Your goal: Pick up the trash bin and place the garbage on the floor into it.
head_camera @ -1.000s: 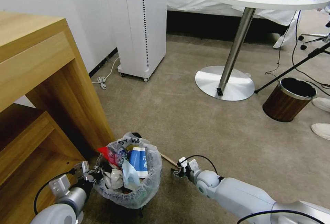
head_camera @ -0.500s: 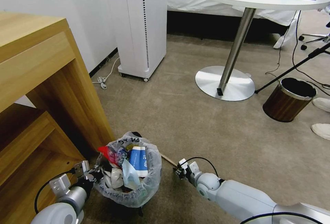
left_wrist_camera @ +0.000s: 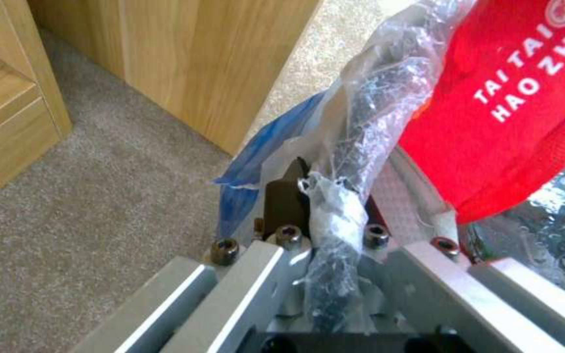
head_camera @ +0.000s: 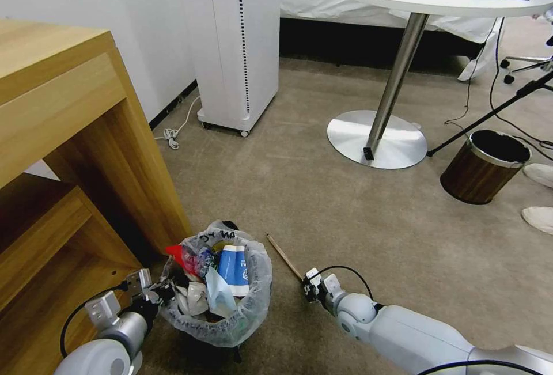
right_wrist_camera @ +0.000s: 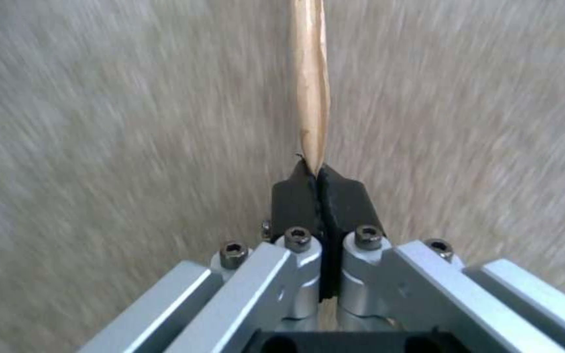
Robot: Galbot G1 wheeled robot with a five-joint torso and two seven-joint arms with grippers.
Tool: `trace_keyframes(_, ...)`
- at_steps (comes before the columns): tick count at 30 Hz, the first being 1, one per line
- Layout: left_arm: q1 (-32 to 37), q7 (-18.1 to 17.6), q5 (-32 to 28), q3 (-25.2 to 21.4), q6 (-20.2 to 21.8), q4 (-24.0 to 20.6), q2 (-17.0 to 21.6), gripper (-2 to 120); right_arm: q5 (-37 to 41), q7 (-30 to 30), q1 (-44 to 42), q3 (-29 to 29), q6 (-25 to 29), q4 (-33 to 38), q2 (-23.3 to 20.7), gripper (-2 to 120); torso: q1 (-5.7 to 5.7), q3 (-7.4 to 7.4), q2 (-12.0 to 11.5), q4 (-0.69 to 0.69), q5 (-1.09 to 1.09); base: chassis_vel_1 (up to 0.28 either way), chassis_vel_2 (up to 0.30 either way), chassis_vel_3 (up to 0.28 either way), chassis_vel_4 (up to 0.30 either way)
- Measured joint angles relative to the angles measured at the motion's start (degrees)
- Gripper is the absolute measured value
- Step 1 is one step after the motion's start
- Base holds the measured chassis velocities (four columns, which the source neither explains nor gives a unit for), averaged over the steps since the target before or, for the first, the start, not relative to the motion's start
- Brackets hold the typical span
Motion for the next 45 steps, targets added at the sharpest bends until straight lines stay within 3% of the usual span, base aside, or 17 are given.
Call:
trace_keyframes(13,-0.5,-0.1,0.0,-0.2,0.0,0.7,0.1,1,-0.9,-2.1,-0.3,5.8,7.0,21.8,-11.1,0,0.00,-0.01,0.0,0.00,0.01,0.000,0.000,0.000,0.000)
trace_keyframes(16,-0.7,-0.3,0.1,-0.1,0.1,0.5,-0.1,1,-2.2,-5.8,1.7,5.5,10.2,32.6,-16.1,0,0.00,0.00,0.0,0.00,0.00,0.000,0.000,0.000,0.000)
trace_keyframes(20,-0.6,-0.4,0.1,-0.1,0.2,-0.2,-0.2,1,-2.6,-10.9,4.3,4.0,12.9,38.1,-18.1,0,0.00,-0.01,0.0,0.00,0.01,0.000,0.000,0.000,0.000)
trace_keyframes(24,-0.5,-0.5,0.1,0.0,0.3,-0.8,-0.4,1,-2.6,-14.6,6.4,2.5,14.0,40.1,-18.1,0,0.00,-0.01,0.0,0.01,0.01,0.000,0.000,0.000,0.000)
trace_keyframes(28,0.3,-0.5,0.3,0.0,0.3,-2.2,-1.0,1,-2.9,-17.8,11.7,-3.3,14.8,40.5,-16.0,0,0.00,-0.01,0.0,0.00,0.00,0.000,0.000,0.000,0.000)
trace_keyframes(35,1.6,-0.4,0.6,-0.9,0.2,-3.9,-1.7,1,-0.7,-17.0,18.4,-11.8,13.5,37.8,-11.3,0,0.00,0.00,0.0,0.02,0.00,0.000,0.000,0.000,0.000)
trace_keyframes(45,2.1,-0.3,0.2,-1.9,0.1,-4.8,-1.8,1,-1.0,-16.6,18.6,-15.3,13.5,35.9,-10.0,0,0.00,0.00,0.0,0.01,0.00,0.000,0.000,0.000,0.000)
